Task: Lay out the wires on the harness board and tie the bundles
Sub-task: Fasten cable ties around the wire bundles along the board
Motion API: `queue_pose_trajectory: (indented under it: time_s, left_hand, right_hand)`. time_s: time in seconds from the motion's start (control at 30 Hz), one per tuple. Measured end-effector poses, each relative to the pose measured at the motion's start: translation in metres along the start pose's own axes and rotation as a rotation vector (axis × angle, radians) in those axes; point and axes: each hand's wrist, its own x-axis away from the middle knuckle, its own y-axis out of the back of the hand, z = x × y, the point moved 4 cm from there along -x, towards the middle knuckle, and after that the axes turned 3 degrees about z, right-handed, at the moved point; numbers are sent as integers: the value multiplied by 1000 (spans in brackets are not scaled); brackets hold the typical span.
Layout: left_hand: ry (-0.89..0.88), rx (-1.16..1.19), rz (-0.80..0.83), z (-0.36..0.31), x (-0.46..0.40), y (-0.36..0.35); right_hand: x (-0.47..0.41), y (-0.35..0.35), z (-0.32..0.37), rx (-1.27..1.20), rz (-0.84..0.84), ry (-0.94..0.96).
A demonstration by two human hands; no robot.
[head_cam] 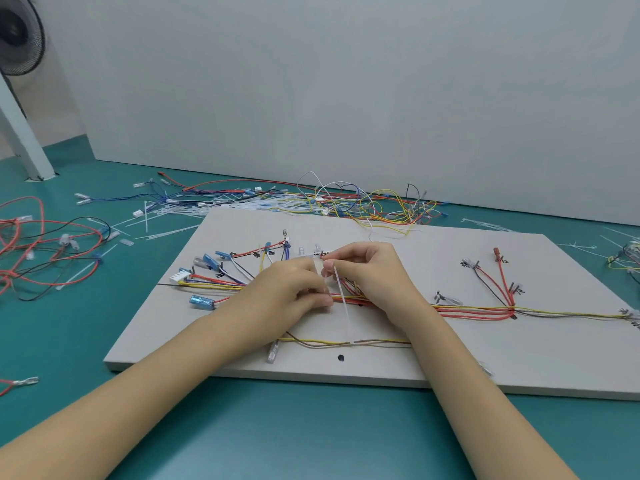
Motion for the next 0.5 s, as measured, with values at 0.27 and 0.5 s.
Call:
queue_pose_trajectory:
  time_s: [0.27,0.5]
  left_hand:
    - [229,194,-122,2,-2,-3]
    - [313,182,-103,2,-4,-6]
  right_hand:
    - [2,6,3,27,64,-73]
    - [2,4,6,44,81,-102]
